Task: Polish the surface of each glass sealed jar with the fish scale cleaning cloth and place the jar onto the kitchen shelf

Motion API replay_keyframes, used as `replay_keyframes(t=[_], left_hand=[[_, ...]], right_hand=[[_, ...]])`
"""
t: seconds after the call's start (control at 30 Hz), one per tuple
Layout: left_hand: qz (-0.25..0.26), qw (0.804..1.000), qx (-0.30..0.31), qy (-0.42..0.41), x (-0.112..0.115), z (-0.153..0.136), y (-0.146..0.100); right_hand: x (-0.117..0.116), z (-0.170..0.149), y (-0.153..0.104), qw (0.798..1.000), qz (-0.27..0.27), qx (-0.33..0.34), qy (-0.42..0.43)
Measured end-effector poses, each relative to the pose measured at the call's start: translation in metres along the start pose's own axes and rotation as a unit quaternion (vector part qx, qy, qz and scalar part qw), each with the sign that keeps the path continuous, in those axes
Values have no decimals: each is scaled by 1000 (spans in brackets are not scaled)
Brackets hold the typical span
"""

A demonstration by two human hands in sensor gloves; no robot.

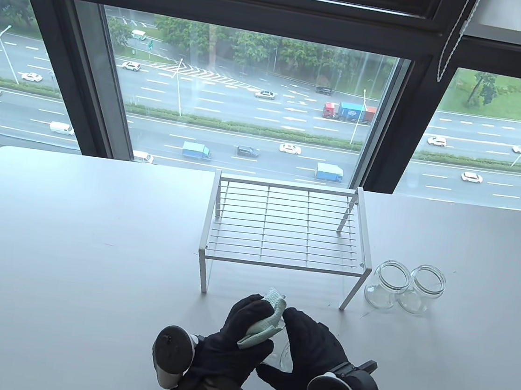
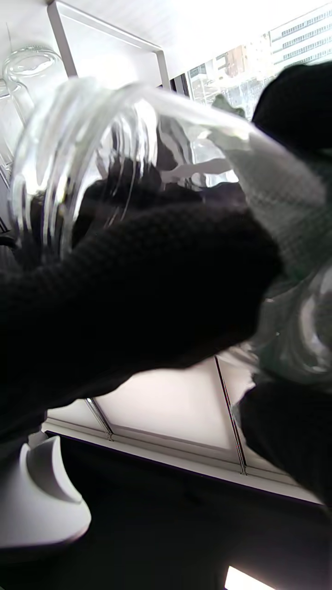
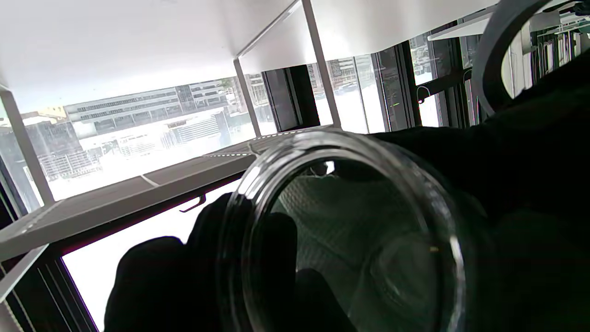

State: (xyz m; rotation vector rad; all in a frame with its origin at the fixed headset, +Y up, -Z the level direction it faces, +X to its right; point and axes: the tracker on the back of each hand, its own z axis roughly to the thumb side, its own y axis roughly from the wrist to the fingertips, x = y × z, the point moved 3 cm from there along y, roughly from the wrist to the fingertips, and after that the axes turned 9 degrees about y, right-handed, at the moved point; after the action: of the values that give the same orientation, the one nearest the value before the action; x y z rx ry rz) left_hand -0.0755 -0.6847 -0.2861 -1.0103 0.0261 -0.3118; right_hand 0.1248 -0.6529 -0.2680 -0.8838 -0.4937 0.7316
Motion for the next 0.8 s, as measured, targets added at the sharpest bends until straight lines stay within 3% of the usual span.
replay_keyframes(t=[0.1, 0.17, 0.33, 0.6, 0.7, 0.8], left_hand=[[16, 1000, 16, -5, -3, 3, 0], [24, 999, 25, -6, -5, 5, 0], [19, 999, 25, -8, -10, 4, 2], [-31, 999, 20, -29, -20, -9, 10], [-42, 999, 6, -29, -22, -15, 11], [-45, 999, 1, -28, -23, -18, 11]], right_hand=[[-4, -15, 3, 991, 31, -50, 120], [-9, -25, 4, 973, 52, -84, 210], [-27, -44, 4, 900, 110, -140, 397], [-56, -50, 1, 808, 161, -156, 544], [-63, -50, 1, 800, 182, -151, 551], [-67, -49, 2, 811, 206, -138, 529]])
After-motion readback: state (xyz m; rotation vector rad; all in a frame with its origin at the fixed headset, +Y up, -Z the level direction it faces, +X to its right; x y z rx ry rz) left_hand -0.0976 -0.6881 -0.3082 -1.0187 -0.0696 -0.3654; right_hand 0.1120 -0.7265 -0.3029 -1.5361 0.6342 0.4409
